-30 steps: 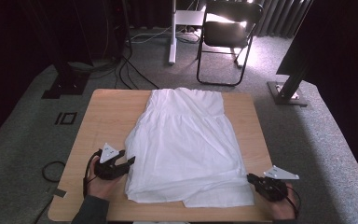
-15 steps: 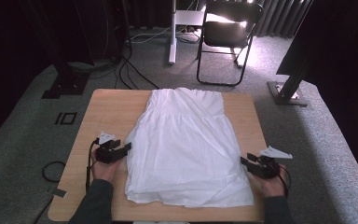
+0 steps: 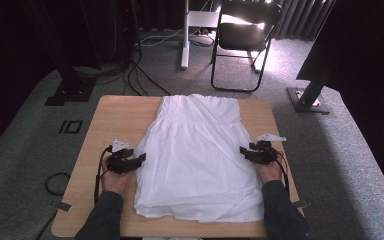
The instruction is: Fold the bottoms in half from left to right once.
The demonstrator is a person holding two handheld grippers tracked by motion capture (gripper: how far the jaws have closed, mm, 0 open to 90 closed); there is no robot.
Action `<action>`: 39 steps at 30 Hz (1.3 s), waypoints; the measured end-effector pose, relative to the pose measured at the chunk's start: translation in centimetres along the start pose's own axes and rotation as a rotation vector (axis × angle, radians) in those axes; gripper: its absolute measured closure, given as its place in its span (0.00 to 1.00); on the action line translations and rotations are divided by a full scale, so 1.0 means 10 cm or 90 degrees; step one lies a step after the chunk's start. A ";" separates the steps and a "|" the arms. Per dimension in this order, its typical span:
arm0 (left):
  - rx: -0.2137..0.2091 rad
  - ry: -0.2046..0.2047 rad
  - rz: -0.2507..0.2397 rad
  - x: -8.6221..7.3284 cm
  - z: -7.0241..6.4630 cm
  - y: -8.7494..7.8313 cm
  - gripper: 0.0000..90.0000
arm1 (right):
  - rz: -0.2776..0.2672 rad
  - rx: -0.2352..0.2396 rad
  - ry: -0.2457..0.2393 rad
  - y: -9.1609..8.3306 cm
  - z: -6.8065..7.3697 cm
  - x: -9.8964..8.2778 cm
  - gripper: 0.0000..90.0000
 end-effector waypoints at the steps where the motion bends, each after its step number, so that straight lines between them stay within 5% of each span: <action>1: -0.003 -0.006 0.002 0.05 0.02 0.04 0.43 | 0.002 -0.003 0.002 0.03 -0.01 0.01 0.50; 7: -0.003 -0.057 0.020 0.25 0.26 0.35 0.39 | 0.015 -0.003 0.025 0.22 -0.07 0.08 0.49; 14: -0.020 -0.072 0.055 0.38 0.36 0.68 0.39 | 0.034 0.020 0.037 0.46 -0.04 0.17 0.55; 16: -0.022 -0.070 0.068 0.37 0.35 0.74 0.41 | 0.045 0.023 0.034 0.52 -0.02 0.18 0.66; 17: -0.023 -0.071 0.074 0.35 0.35 0.76 0.42 | 0.060 0.023 0.023 0.54 0.00 0.18 0.80; 19: -0.030 -0.075 0.084 0.32 0.35 0.79 0.45 | 0.066 -0.005 0.001 0.53 0.03 0.19 0.96; 23: -0.025 -0.056 0.084 0.29 0.34 0.77 0.55 | -0.021 -0.016 -0.018 0.24 0.09 0.29 0.99; 26: -0.024 -0.045 0.088 0.27 0.34 0.74 0.66 | -0.087 -0.063 -0.008 0.00 0.03 0.41 0.99; 29: -0.022 -0.038 0.092 0.25 0.33 0.73 0.75 | -0.060 -0.120 0.010 0.10 -0.11 0.38 0.99; 31: -0.012 -0.025 0.097 0.23 0.34 0.71 0.91 | -0.022 -0.142 0.015 0.25 -0.19 0.28 0.99; 34: -0.007 -0.014 0.088 0.21 0.34 0.66 0.99 | 0.013 -0.148 0.027 0.39 -0.25 0.14 0.99; 39: 0.007 -0.005 0.034 0.19 0.31 0.39 0.99 | 0.031 -0.146 0.020 0.38 -0.23 0.07 0.99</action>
Point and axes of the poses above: each handheld gripper's, and its own axes: y roughly forward along the jaws, x roughly out of its top, z roughly to its left, the point moved 2 cm from there along y, roughly forward along the jaws, and after that the axes turned 12 degrees about y, right-handed, at the moved point
